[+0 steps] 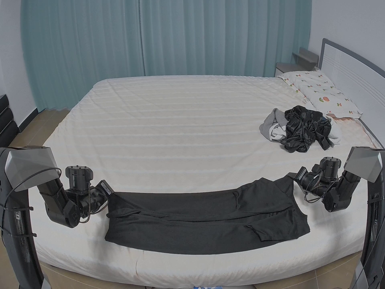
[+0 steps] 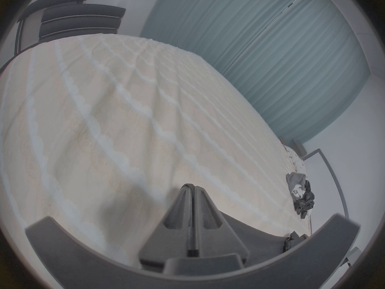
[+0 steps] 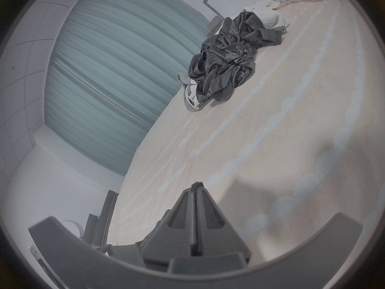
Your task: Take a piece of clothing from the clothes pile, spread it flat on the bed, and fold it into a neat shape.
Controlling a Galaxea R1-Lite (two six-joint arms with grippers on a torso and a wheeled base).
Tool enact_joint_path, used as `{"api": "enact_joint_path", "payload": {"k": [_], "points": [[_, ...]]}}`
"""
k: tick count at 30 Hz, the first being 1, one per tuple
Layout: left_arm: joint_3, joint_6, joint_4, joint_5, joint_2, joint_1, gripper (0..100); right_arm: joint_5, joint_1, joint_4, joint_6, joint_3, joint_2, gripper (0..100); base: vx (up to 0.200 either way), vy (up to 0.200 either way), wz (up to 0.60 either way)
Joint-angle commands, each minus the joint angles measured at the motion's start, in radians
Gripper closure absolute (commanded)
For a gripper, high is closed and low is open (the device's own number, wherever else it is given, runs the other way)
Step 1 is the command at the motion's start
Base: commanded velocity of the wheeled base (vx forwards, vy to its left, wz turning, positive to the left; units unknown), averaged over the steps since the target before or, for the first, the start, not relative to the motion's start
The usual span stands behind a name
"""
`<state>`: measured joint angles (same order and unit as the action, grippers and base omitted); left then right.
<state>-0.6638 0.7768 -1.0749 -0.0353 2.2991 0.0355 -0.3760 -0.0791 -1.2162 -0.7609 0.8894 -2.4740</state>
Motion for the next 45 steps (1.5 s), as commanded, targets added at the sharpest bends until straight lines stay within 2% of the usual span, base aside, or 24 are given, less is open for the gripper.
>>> {"api": "enact_joint_path", "payload": {"k": [1, 9, 10, 15, 21, 23, 25, 32, 35, 45], "points": [[-0.002, -0.001, -0.031, 0.0, 0.048, -0.002, 100, 0.002, -0.001, 0.0, 0.002, 0.023, -0.028, 100, 0.0, 0.0, 0.0], [-0.003, -0.004, -0.051, -0.009, 0.075, 0.003, 100, 0.0, 0.001, 0.007, 0.006, 0.026, -0.043, 100, 0.0, 0.0, 0.0], [-0.003, -0.004, -0.053, -0.009, 0.075, 0.003, 0, 0.0, 0.002, 0.003, 0.006, 0.023, -0.046, 0, 0.0, 0.0, 0.0], [-0.011, -0.005, -0.053, -0.012, 0.086, -0.002, 0, 0.0, 0.001, -0.005, 0.005, 0.013, -0.029, 0, 0.0, 0.0, 0.0], [-0.007, 0.002, -0.051, -0.012, 0.056, -0.022, 0, -0.017, 0.004, -0.079, 0.006, -0.115, 0.129, 0, 0.0, 0.0, 0.0], [-0.003, 0.002, -0.046, -0.014, 0.033, -0.026, 0, -0.029, 0.016, -0.082, 0.006, -0.147, 0.153, 0, 0.0, 0.0, 0.0], [0.006, 0.002, -0.043, -0.014, -0.001, -0.039, 0, -0.089, 0.059, -0.082, 0.008, -0.196, 0.179, 0, 0.0, 0.0, 0.0], [0.007, 0.002, -0.04, -0.014, -0.017, -0.048, 0, -0.112, 0.11, -0.074, 0.086, -0.208, 0.116, 0, 0.0, 0.0, 0.0], [0.009, 0.002, -0.04, -0.014, -0.017, -0.046, 0, -0.112, 0.116, -0.072, 0.15, -0.194, 0.058, 0, 0.0, 0.0, 0.0], [0.01, 0.002, -0.04, -0.014, -0.012, -0.043, 0, -0.112, 0.11, -0.069, 0.158, -0.181, 0.026, 0, 0.0, 0.0, 0.0]]}}
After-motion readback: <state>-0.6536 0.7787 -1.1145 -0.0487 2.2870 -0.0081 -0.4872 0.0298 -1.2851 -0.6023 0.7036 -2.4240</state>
